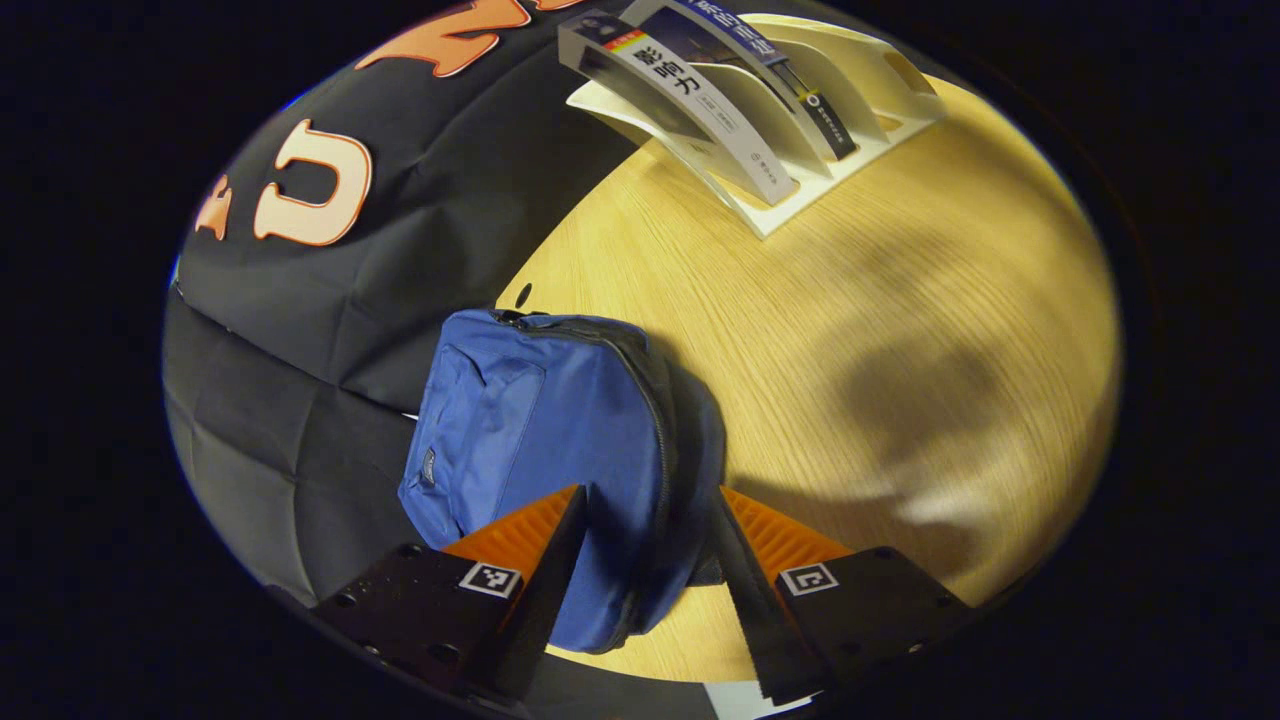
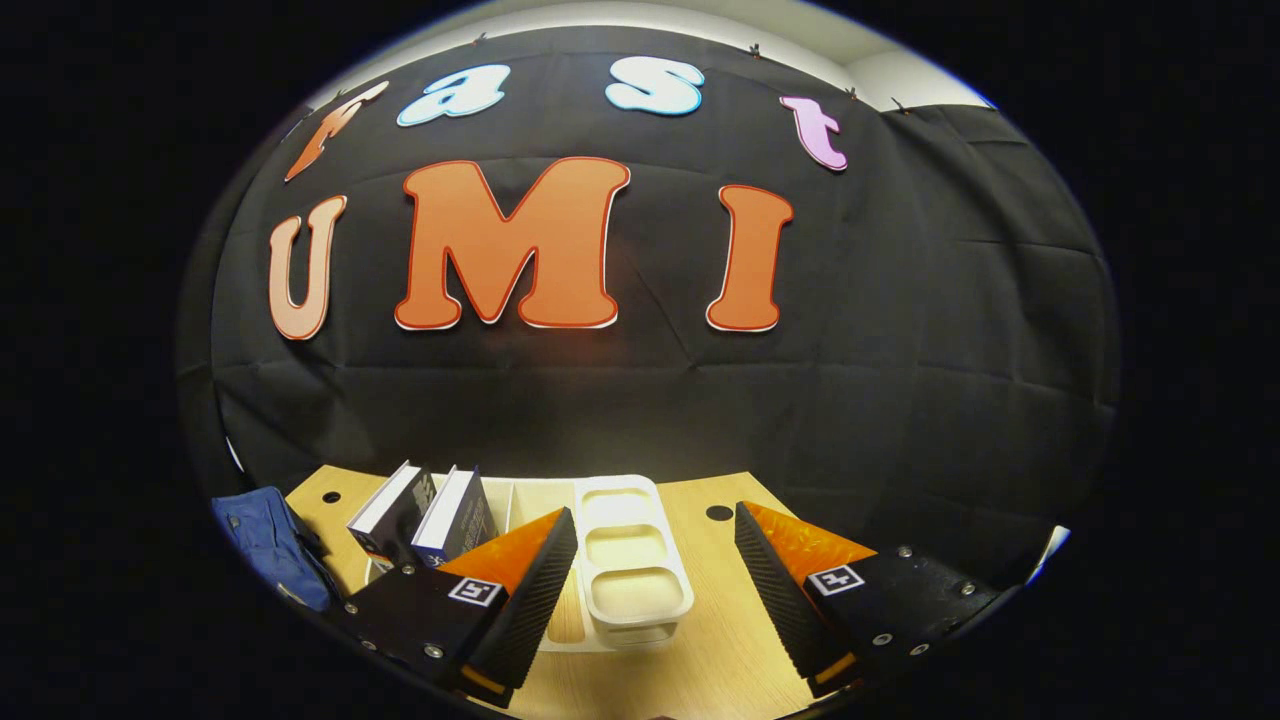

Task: Open the schoolbag, grab two books from the bookshelf and put them into the schoolbag.

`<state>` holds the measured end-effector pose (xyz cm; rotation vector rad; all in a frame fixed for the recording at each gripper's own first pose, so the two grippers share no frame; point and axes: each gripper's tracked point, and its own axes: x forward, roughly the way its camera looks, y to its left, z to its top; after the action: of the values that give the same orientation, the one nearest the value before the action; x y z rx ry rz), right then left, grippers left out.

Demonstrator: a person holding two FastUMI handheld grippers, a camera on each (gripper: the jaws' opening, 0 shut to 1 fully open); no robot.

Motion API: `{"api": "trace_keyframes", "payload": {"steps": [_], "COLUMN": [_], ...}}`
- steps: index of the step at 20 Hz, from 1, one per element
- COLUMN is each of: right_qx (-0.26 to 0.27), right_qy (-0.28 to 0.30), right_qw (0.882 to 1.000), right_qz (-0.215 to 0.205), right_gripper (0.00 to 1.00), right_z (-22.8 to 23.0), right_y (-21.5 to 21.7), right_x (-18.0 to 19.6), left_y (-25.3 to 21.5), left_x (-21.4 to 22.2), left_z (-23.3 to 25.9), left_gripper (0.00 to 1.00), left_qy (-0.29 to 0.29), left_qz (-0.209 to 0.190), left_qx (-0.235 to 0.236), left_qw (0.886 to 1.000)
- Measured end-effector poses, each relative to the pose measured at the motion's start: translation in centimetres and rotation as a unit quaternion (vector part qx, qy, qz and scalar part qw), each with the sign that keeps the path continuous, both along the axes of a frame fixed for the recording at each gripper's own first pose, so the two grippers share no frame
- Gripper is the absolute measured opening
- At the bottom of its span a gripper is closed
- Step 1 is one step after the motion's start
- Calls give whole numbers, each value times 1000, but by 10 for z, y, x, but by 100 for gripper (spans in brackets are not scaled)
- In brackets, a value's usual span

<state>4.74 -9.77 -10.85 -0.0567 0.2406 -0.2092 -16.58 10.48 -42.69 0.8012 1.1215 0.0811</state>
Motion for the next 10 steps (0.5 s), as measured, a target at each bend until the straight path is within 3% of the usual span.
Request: {"api": "trace_keyframes", "payload": {"steps": [1, 2, 6, 10], "right_qx": [0, 1, -1, 2], "right_qy": [0, 0, -5, -7], "right_qw": [1000, 1000, 1000, 1000], "right_qz": [2, 3, 10, 16], "right_gripper": [94, 95, 95, 95], "right_z": [-1, 0, 4, 6], "right_y": [1, 2, 7, 13], "right_x": [0, 0, 0, 3], "left_y": [3, 3, 6, 11], "left_x": [-3, -2, 0, 1], "left_z": [-2, -3, -1, 8], "left_gripper": [78, 70, 57, 28], "left_qy": [5, 6, 3, 12], "left_qz": [0, -3, 7, 2], "left_qx": [9, 10, 6, 11], "left_qw": [1000, 1000, 1000, 1000]}}
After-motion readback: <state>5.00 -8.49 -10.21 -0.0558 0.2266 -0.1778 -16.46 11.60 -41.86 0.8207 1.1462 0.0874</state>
